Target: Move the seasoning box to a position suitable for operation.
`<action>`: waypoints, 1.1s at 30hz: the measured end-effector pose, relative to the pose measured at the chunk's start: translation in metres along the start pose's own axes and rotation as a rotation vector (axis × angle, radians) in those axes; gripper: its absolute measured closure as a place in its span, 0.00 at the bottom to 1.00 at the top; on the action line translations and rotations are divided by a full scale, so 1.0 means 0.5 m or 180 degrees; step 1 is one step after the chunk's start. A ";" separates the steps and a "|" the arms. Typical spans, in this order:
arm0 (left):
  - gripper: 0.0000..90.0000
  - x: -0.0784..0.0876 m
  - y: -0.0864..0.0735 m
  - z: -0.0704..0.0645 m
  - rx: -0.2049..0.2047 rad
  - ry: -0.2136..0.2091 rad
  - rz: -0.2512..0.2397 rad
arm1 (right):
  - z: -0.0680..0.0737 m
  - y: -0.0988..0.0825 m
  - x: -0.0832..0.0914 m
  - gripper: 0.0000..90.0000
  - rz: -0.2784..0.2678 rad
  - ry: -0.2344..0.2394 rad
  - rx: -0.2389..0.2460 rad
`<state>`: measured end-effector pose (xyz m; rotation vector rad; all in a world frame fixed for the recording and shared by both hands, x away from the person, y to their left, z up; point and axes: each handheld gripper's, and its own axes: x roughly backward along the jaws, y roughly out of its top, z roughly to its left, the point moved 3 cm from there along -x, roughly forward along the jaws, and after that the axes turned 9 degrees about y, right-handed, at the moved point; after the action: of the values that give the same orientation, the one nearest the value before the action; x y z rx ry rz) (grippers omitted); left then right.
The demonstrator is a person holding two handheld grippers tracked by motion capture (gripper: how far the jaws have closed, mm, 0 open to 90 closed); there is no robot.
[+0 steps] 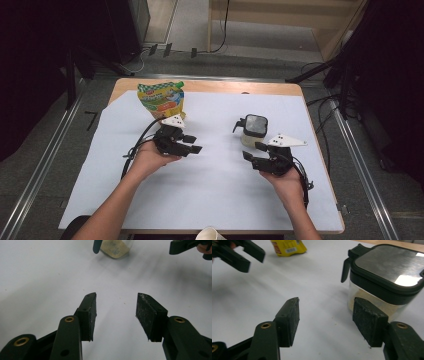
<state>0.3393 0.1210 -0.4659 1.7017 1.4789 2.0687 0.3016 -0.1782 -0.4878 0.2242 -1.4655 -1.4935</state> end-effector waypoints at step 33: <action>0.48 0.019 0.020 -0.007 -0.0088 -0.0176 -0.0050 | 0.005 -0.021 -0.027 0.50 0.0194 -0.0079 -0.0090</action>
<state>0.3378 0.1191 -0.4517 1.7170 1.4361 2.0078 0.3012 -0.1689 -0.5024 0.1431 -1.4575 -1.4717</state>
